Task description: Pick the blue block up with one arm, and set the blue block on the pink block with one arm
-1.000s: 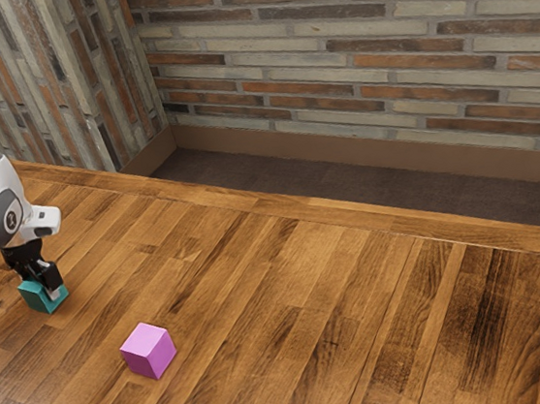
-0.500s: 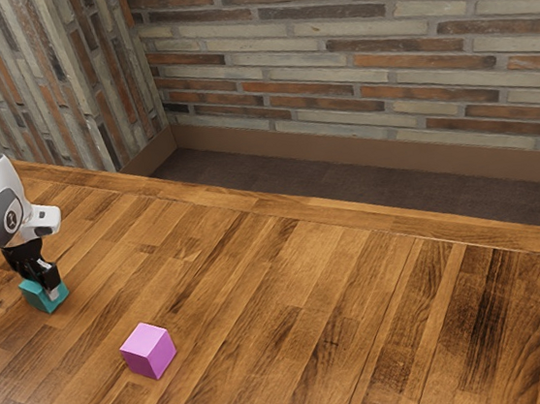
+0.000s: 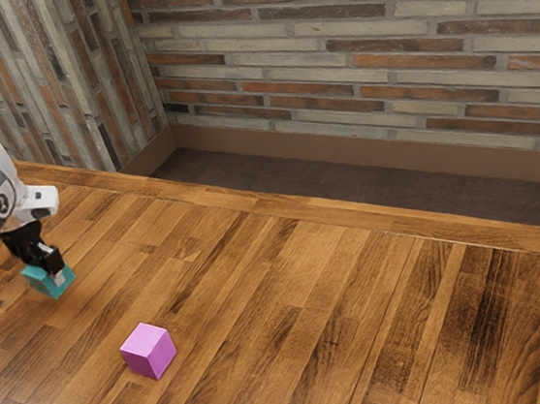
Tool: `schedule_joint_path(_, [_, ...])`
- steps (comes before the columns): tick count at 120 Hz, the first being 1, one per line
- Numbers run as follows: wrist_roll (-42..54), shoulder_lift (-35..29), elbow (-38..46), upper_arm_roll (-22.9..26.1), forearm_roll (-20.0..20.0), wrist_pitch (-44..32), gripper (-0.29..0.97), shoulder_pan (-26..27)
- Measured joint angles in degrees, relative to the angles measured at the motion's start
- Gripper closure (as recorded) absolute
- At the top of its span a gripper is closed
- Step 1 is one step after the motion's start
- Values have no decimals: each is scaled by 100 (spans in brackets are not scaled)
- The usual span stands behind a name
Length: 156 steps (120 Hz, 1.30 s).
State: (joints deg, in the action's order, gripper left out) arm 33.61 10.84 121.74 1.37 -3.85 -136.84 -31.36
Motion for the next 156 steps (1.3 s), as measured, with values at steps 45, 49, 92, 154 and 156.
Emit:
schedule_joint_path(45, [-447, -1830, 1664, 1037, 331, 148, 32, 31])
schedule_joint_path(49, [-496, -1923, 1739, 1090, 412, 154, 31, 15])
schedule_joint_path(92, [-1110, -2512, 2285, 1909, 995, 190, 30, 2])
schedule_joint_path(154, [-1726, -2742, 2532, 2364, 1521, 202, 30, 2])
schedule_joint_path(156, [-1740, -2740, 2532, 2387, 1536, 202, 30, 1])
